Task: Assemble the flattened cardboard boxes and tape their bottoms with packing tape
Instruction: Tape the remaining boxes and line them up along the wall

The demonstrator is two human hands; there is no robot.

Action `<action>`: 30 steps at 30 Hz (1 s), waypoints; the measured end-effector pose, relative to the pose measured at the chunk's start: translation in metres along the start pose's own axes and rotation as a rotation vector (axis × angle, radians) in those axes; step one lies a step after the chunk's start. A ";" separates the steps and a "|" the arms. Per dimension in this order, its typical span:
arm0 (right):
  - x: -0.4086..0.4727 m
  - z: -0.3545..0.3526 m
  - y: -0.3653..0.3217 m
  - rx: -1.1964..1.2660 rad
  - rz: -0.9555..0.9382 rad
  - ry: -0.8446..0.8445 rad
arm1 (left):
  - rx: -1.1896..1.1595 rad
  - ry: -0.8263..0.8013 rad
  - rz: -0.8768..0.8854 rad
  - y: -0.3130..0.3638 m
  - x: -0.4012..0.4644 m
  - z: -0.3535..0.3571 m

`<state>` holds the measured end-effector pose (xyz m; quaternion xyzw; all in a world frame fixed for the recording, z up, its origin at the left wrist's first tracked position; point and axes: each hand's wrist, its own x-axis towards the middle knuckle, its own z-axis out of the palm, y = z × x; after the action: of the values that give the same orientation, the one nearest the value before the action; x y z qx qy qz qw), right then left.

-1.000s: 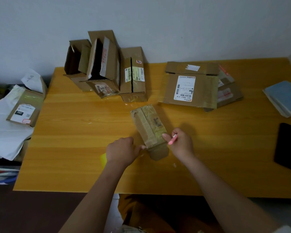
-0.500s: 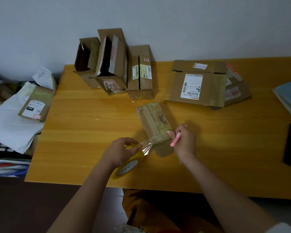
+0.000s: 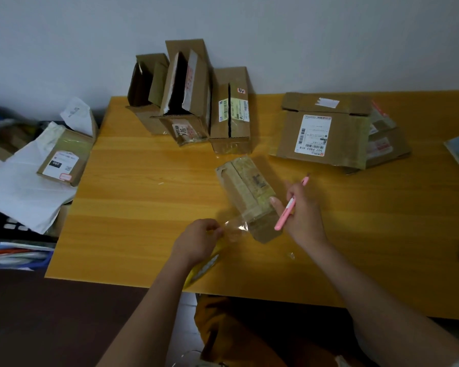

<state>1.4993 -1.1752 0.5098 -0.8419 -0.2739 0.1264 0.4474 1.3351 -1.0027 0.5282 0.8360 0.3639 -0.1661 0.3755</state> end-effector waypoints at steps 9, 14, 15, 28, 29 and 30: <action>-0.042 0.018 -0.031 0.056 -0.331 -0.039 | 0.033 -0.061 0.007 0.001 0.003 -0.008; -0.042 0.027 -0.031 0.342 -0.100 -0.257 | 0.016 -0.085 0.017 -0.003 0.002 -0.012; -0.042 0.028 -0.027 0.342 -0.103 -0.270 | 0.013 -0.087 0.015 -0.004 0.002 -0.014; -0.041 0.044 -0.007 0.217 -0.143 -0.354 | 0.104 -0.084 0.005 -0.005 0.009 -0.019; -0.040 0.044 -0.008 0.176 -0.140 -0.384 | 0.109 -0.085 0.010 -0.005 0.010 -0.019; -0.040 0.045 -0.007 0.147 -0.149 -0.404 | 0.103 -0.085 0.013 -0.005 0.010 -0.019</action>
<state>1.4437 -1.1641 0.4893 -0.7421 -0.4093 0.2788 0.4517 1.3379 -0.9813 0.5331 0.8488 0.3331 -0.2176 0.3481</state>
